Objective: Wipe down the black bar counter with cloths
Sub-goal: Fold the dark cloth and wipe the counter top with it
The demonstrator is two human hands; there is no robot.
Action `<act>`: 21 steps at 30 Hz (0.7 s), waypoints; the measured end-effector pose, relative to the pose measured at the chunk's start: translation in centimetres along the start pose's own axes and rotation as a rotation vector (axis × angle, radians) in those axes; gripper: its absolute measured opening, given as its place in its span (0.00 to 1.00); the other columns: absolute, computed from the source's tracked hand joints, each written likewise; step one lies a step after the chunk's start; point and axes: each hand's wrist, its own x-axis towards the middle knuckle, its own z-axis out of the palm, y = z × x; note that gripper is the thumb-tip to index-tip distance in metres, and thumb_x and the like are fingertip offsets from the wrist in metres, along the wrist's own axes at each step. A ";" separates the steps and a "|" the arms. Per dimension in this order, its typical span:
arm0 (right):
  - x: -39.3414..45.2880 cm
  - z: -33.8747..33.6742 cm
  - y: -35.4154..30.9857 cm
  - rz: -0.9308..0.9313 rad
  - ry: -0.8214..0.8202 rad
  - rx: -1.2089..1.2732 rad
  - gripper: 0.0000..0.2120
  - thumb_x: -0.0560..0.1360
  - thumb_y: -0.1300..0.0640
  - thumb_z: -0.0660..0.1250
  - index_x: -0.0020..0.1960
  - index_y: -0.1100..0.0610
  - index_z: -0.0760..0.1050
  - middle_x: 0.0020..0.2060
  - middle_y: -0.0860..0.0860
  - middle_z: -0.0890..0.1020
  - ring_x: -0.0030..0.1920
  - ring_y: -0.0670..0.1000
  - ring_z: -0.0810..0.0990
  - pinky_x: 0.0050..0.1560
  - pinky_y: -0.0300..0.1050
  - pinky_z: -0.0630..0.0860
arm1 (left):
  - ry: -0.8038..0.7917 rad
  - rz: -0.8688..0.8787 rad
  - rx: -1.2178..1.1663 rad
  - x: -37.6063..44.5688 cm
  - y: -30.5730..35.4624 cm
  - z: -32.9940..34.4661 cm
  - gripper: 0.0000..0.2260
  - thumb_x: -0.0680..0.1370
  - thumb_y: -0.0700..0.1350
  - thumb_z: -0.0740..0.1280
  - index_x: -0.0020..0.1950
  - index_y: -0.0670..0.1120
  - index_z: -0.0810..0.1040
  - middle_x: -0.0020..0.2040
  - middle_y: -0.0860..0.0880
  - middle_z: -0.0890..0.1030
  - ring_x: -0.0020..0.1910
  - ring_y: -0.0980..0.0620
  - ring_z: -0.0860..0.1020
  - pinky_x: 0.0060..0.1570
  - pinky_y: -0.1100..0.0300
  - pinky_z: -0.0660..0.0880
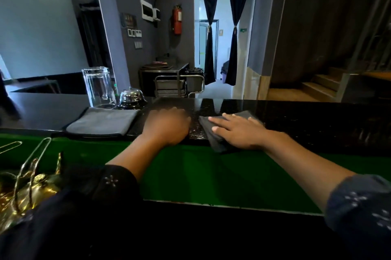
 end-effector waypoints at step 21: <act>7.9 1.0 -15.6 -0.057 -0.038 0.066 0.26 0.80 0.34 0.43 0.77 0.34 0.47 0.80 0.51 0.47 0.79 0.55 0.45 0.74 0.66 0.39 | -0.144 -0.090 -0.130 -1.4 -13.0 0.2 0.24 0.82 0.57 0.39 0.78 0.54 0.51 0.79 0.49 0.52 0.77 0.52 0.50 0.75 0.51 0.45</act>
